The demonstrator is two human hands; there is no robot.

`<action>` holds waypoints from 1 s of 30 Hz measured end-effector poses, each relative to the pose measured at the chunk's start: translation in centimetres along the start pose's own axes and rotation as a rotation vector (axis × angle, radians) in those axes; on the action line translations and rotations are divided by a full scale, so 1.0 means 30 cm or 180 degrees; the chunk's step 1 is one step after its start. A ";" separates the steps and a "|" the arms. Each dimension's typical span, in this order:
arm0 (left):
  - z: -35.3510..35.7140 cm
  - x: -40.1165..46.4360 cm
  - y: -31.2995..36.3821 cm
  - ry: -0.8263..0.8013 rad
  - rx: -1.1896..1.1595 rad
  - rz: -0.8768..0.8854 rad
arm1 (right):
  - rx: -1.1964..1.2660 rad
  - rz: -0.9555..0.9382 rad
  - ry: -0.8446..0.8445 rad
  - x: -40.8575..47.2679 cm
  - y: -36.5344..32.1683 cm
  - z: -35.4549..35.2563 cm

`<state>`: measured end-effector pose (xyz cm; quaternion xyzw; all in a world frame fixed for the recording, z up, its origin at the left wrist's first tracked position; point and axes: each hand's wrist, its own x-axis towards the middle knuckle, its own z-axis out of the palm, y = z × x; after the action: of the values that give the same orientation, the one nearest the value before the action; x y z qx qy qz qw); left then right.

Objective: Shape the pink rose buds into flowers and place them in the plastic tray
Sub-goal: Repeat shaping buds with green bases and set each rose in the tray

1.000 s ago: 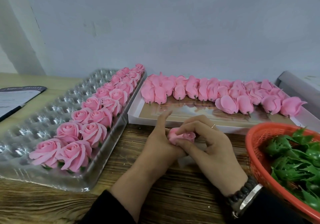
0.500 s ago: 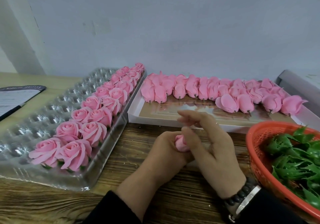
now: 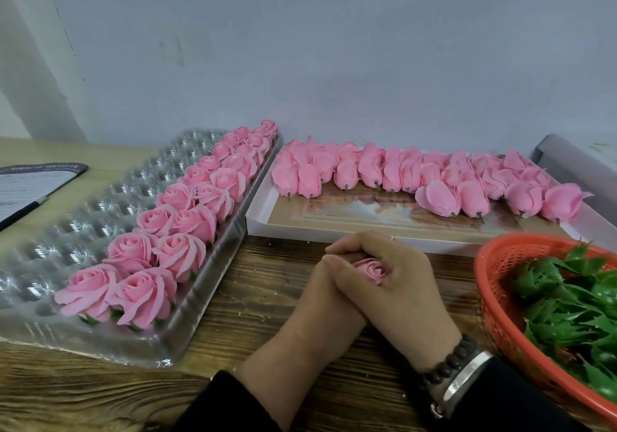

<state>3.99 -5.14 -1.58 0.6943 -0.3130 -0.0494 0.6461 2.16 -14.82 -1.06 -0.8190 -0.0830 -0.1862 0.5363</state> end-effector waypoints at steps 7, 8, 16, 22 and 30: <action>-0.002 0.001 0.014 0.0100 -0.0260 -0.0008 | -0.0066 0.0195 -0.0642 0.016 0.014 -0.026; 0.000 -0.001 0.016 0.0090 -0.0270 0.0027 | -0.0085 0.0191 -0.0690 0.015 0.017 -0.030; 0.002 0.012 0.003 0.0466 -0.0680 0.0005 | 0.0069 0.0125 -0.0713 0.009 0.032 -0.052; 0.002 0.010 0.022 0.0362 -0.0576 -0.0130 | 0.0183 -0.0632 0.0405 -0.004 -0.002 -0.026; 0.020 0.011 0.018 0.0380 -0.0488 -0.0225 | -0.0588 -0.0883 0.0488 -0.010 -0.010 0.010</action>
<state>3.78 -5.80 -1.08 0.6552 -0.2446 -0.0545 0.7127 1.85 -14.40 -1.02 -0.8289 -0.1365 -0.3271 0.4327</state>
